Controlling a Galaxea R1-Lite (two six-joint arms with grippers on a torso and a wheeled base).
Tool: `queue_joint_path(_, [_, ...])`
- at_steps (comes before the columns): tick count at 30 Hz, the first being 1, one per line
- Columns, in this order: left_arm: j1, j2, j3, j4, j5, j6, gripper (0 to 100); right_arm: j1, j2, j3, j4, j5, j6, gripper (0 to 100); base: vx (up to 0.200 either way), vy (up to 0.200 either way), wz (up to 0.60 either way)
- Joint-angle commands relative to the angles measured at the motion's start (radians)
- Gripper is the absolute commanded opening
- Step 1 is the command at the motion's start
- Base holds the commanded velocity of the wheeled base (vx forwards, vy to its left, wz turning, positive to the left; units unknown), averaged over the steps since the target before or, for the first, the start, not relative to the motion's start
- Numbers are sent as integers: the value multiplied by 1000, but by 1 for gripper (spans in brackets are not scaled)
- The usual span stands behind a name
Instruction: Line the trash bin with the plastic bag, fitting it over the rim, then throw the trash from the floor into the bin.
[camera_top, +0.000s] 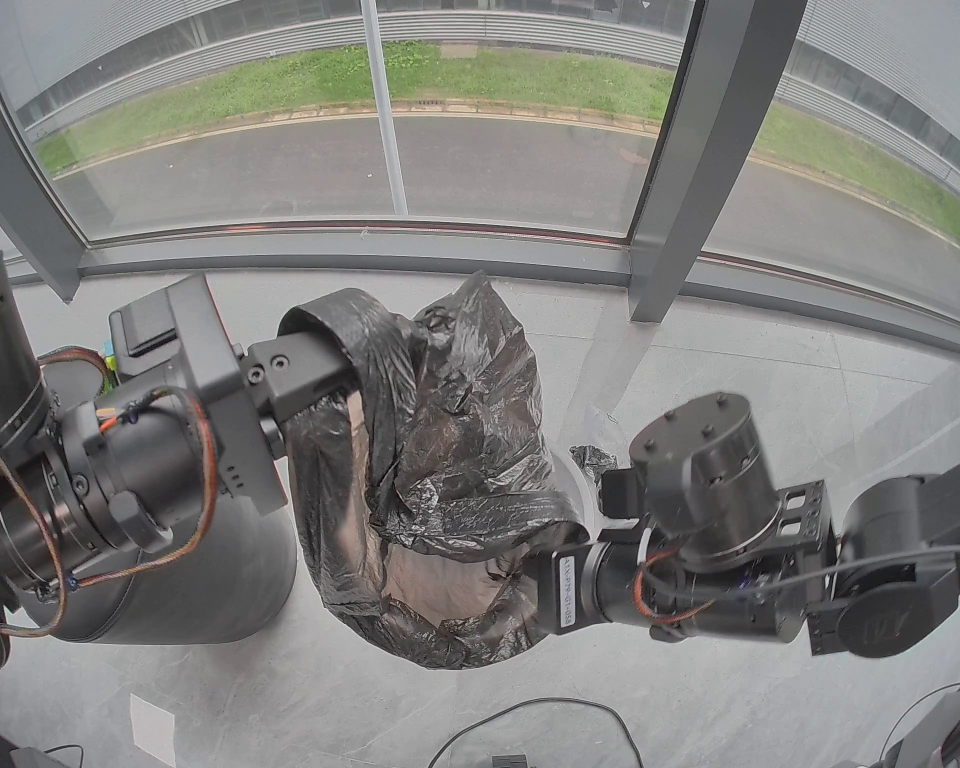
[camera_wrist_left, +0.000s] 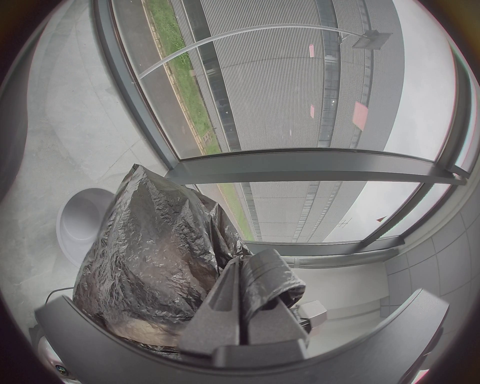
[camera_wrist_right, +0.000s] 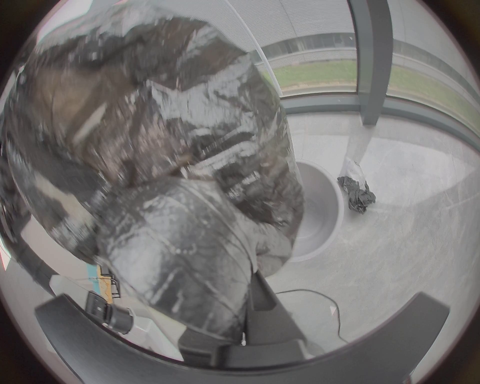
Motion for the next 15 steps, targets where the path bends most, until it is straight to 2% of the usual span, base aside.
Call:
queue_joint_path(1, [21, 87, 38, -24, 1, 4, 0, -58, -80, -139, 154, 61, 77, 0, 0, 0, 0])
queue_joint_path(6, [38, 115, 74, -50, 1, 4, 0, -81, -82, -172, 245, 128, 77, 0, 0, 0, 0])
queue_joint_path(7, [44, 129, 87, -56, 1, 4, 0, -94, -80, -202, 319, 174, 77, 0, 0, 0, 0])
queue_joint_path(10, [49, 141, 112, -58, 1, 2, 0, -121, -73, -259, 417, 239, 77, 0, 0, 0, 0])
queue_joint_path(15, [49, 155, 137, -58, 1, 2, 0, -139, -48, -280, 438, 271, 77, 0, 0, 0, 0])
